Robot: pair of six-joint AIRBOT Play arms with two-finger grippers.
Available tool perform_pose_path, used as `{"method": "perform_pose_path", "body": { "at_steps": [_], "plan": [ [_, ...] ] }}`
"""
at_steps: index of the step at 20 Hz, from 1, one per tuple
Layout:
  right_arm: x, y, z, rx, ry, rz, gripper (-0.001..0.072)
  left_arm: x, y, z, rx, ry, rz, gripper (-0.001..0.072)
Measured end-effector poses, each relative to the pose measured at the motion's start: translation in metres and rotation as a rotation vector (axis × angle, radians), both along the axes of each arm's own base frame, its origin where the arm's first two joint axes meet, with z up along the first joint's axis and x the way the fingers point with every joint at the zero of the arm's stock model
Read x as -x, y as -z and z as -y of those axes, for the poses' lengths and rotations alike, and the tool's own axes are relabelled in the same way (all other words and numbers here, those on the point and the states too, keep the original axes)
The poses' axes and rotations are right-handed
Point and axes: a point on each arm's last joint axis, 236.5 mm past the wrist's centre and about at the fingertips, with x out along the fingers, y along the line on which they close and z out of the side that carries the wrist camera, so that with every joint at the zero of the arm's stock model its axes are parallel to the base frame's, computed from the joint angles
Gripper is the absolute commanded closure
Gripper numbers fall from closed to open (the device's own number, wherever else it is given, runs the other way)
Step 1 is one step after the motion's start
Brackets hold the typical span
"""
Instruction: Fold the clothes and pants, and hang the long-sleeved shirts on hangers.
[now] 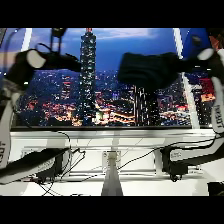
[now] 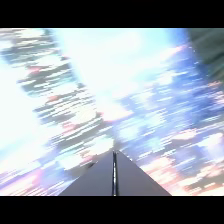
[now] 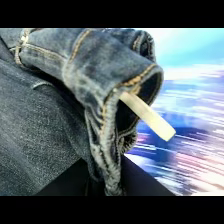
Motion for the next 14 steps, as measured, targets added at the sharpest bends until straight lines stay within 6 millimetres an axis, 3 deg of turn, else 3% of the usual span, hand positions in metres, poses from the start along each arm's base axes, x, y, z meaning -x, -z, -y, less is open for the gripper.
{"method": "perform_pose_path", "body": {
  "at_steps": [2,5,7,9,10,12,13,14],
  "plan": [
    [0.039,-0.015,0.069,0.029,0.172,-0.045,0.0684,0.006,-0.015,-0.028,-0.039,-0.038,0.020,0.0679],
    [0.115,-0.034,0.151,0.042,0.421,-0.124,0.0684,0.015,-0.032,-0.051,-0.070,-0.073,0.042,0.0679],
    [0.167,-0.042,0.188,0.027,0.581,-0.171,0.0684,0.018,-0.038,-0.057,-0.074,-0.082,0.051,0.0679],
    [0.214,-0.047,0.211,-0.003,0.715,-0.215,0.0670,0.021,-0.041,-0.059,-0.073,-0.086,0.053,0.0679],
    [0.233,-0.048,0.218,-0.020,0.778,-0.233,0.0561,0.021,-0.042,-0.060,-0.071,-0.087,0.054,0.0679],
    [0.263,-0.051,0.231,-0.063,0.925,-0.246,0.0133,0.022,-0.043,-0.060,-0.069,-0.089,0.056,0.0679],
    [0.275,-0.051,0.236,-0.084,0.992,-0.247,0.0065,0.022,-0.043,-0.061,-0.069,-0.089,0.056,0.0679],
    [0.282,-0.052,0.238,-0.099,1.036,-0.251,0.0065,0.023,-0.044,-0.061,-0.068,-0.090,0.055,0.0679]
  ]
}}
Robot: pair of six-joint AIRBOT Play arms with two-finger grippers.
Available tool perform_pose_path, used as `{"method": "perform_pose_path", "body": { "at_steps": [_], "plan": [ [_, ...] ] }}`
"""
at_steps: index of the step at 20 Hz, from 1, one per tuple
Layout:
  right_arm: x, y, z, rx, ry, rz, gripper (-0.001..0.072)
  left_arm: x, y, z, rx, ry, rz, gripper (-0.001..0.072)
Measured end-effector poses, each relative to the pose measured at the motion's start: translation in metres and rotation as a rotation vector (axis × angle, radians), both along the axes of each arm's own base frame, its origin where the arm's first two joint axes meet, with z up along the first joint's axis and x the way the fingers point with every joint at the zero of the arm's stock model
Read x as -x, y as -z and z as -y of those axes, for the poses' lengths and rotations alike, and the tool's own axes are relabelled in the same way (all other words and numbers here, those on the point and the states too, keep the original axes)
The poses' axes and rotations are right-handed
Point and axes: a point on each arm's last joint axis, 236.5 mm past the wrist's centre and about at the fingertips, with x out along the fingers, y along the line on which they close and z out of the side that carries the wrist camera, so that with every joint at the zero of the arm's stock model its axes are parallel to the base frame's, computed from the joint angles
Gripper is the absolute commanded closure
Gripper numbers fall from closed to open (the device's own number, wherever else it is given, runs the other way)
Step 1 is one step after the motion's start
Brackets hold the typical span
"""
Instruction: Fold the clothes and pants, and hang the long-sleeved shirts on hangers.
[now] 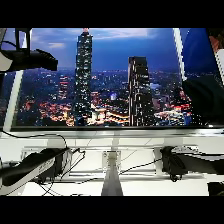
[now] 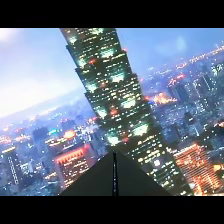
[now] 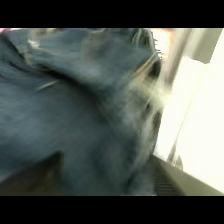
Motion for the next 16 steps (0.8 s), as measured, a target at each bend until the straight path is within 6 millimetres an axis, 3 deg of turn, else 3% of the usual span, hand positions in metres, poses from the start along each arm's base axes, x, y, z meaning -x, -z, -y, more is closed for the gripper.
{"method": "perform_pose_path", "body": {
  "at_steps": [2,6,8,10,13,16],
  "plan": [
    [0.007,-0.001,0.003,-0.006,0.051,0.006,0.0084,0.000,0.000,0.000,0.001,0.000,0.001,0.0679],
    [-0.006,-0.003,0.002,0.018,-0.001,0.019,0.0538,0.000,-0.001,0.000,0.002,-0.001,0.000,0.0679],
    [-0.036,-0.005,-0.011,0.031,-0.116,0.048,0.0683,0.000,-0.001,0.000,0.002,-0.001,0.001,0.0679],
    [-0.074,-0.008,-0.032,0.054,-0.257,0.078,0.0683,0.000,-0.001,0.000,0.002,-0.001,0.001,0.0679],
    [-0.150,-0.013,-0.099,0.089,-0.565,0.132,0.0683,0.001,-0.001,0.000,0.002,0.000,0.000,0.0679],
    [-0.213,-0.018,-0.203,0.130,-0.945,0.167,0.0683,0.001,-0.001,0.000,0.002,-0.001,0.000,0.0679]
  ]
}}
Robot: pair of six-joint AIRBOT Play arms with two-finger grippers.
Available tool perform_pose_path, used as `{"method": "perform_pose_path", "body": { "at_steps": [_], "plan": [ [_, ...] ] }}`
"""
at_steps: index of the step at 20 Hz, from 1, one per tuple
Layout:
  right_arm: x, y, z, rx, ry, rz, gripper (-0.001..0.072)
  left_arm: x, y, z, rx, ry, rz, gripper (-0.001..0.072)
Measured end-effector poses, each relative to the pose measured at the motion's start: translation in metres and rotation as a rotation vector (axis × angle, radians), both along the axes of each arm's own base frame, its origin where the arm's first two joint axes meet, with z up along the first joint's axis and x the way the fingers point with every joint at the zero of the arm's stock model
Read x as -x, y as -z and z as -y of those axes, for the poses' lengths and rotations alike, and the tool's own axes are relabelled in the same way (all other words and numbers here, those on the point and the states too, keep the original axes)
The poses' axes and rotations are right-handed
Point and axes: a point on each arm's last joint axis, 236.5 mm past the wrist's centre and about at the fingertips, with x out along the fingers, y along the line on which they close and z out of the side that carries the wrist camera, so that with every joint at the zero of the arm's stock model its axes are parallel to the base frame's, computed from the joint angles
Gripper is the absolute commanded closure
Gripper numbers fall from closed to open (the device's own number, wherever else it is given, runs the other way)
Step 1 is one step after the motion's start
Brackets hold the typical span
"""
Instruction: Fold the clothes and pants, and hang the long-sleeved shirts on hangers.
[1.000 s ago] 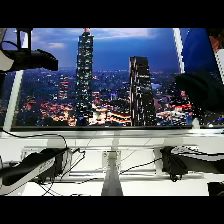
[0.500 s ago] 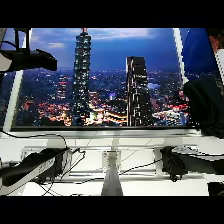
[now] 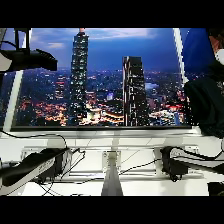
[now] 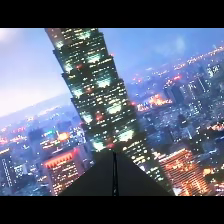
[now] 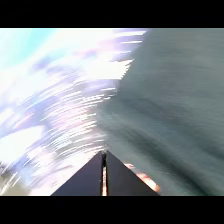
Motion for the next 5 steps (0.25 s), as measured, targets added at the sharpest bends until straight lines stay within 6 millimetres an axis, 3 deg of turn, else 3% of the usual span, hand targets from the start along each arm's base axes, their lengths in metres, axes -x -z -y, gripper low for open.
{"method": "perform_pose_path", "body": {
  "at_steps": [2,5],
  "plan": [
    [-0.024,-0.002,-0.078,0.068,-0.282,0.023,0.0683,0.000,0.000,0.000,0.000,0.000,0.000,0.0679],
    [-0.036,-0.006,-0.188,0.187,-0.697,0.088,0.0683,0.000,0.000,0.000,0.000,0.000,0.000,0.0679]
  ]
}}
